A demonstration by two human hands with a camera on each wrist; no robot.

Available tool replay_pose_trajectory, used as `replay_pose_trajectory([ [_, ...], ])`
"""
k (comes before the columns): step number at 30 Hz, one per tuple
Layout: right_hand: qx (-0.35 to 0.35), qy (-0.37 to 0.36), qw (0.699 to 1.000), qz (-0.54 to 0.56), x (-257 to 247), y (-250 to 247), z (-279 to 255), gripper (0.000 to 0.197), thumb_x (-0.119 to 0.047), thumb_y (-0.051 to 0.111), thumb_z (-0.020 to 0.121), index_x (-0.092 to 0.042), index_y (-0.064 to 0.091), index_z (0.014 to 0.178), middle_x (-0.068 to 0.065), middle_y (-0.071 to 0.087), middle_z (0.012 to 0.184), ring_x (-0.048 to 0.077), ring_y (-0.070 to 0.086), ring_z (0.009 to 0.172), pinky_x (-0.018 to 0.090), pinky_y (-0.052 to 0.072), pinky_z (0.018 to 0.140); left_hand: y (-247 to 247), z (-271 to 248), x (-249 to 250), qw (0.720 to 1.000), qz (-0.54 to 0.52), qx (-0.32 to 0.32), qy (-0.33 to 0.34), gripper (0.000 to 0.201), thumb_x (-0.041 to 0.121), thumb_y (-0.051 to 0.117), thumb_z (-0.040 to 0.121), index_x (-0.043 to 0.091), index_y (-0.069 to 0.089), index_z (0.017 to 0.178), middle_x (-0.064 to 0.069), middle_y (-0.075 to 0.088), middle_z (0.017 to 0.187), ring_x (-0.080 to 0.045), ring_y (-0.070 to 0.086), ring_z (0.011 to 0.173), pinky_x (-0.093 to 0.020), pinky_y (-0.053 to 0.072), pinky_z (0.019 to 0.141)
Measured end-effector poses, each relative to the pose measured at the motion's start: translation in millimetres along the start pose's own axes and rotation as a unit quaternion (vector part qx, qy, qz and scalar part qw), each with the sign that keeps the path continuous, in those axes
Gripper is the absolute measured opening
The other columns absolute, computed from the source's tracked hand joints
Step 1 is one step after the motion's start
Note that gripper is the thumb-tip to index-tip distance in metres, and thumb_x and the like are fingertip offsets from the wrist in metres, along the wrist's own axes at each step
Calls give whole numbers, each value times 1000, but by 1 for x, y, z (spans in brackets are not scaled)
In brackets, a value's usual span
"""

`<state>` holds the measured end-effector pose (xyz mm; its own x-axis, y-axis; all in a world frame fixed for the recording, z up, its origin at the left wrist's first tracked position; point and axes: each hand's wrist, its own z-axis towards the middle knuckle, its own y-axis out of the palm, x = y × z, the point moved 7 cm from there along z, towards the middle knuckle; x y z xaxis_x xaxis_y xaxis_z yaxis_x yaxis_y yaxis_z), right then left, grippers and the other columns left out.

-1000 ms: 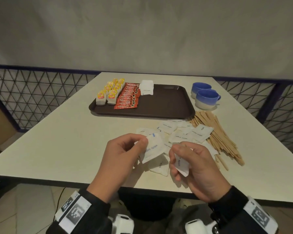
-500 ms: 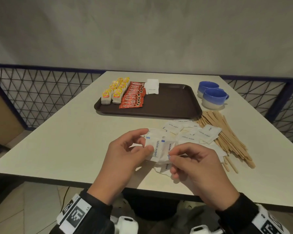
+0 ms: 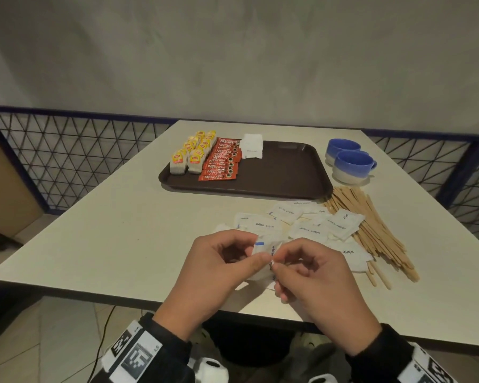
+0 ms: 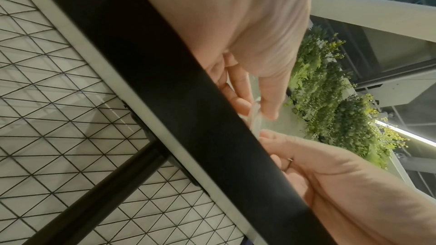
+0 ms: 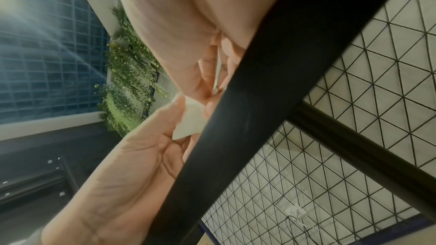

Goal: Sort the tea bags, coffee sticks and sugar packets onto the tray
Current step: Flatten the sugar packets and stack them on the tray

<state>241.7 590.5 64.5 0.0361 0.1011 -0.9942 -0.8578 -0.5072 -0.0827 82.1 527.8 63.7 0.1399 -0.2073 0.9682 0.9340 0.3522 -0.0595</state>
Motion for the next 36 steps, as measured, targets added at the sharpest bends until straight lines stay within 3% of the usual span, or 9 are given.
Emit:
replay_pose_trajectory([
  [4, 18, 15, 1000, 7, 0, -3, -2, 13, 3, 73, 87, 1, 60, 88, 25, 66, 68, 26, 65, 56, 34, 60, 60, -3, -1, -1, 1000, -13, 21, -2, 6, 19, 82, 84, 25, 82, 87, -7, 78, 90, -22, 72, 78, -39, 57, 71],
  [9, 39, 27, 999, 26, -5, -3, -2, 20, -8, 75, 88, -1, 58, 97, 21, 70, 80, 25, 66, 57, 35, 60, 60, -8, -2, 4, 999, -37, 40, -5, 9, 14, 80, 85, 22, 81, 82, -4, 78, 85, -9, 61, 60, -33, 50, 61],
  [15, 20, 22, 999, 42, -4, 0, -3, 16, -2, 72, 88, 4, 59, 95, 20, 72, 77, 36, 73, 69, 39, 62, 63, -8, -3, 3, 998, -47, 40, -6, 4, 17, 83, 80, 18, 80, 81, -7, 77, 80, -17, 65, 64, -33, 52, 63],
  [20, 29, 17, 997, 74, -4, -3, -2, 20, 4, 74, 84, 3, 59, 99, 30, 67, 82, 31, 70, 62, 38, 61, 60, -5, -3, 8, 998, -48, 36, 1, 10, 25, 83, 72, 24, 79, 80, 0, 76, 76, -17, 71, 66, -28, 57, 62],
  [23, 26, 16, 998, 59, -3, -2, -2, 26, 5, 75, 83, -5, 60, 102, 24, 70, 84, 32, 71, 62, 41, 61, 59, -4, -3, 10, 999, -37, 35, 12, 8, 27, 82, 75, 23, 80, 81, -2, 75, 75, -16, 69, 65, -27, 56, 63],
  [28, 16, 21, 998, 56, -3, -3, -2, 25, 3, 74, 85, -8, 65, 105, 23, 68, 89, 26, 66, 59, 33, 58, 53, -3, -5, 9, 999, -15, 29, 17, 8, 28, 80, 79, 20, 79, 76, -7, 76, 75, -19, 69, 65, -28, 54, 61],
  [32, -3, 21, 998, 52, -2, -4, -2, 15, -1, 73, 88, -6, 70, 102, 19, 68, 73, 21, 58, 54, 29, 53, 50, -2, -5, 11, 999, -17, 26, 15, 7, 24, 81, 78, 18, 79, 76, -3, 74, 71, -15, 64, 57, -20, 48, 54],
  [36, -9, 12, 999, 41, -3, -6, -3, 11, -3, 72, 89, -6, 71, 99, 19, 66, 66, 25, 56, 54, 32, 51, 51, 1, -5, 10, 1000, -12, 4, 7, 4, 18, 82, 82, 21, 81, 83, -1, 76, 76, -15, 64, 61, -22, 50, 58],
])
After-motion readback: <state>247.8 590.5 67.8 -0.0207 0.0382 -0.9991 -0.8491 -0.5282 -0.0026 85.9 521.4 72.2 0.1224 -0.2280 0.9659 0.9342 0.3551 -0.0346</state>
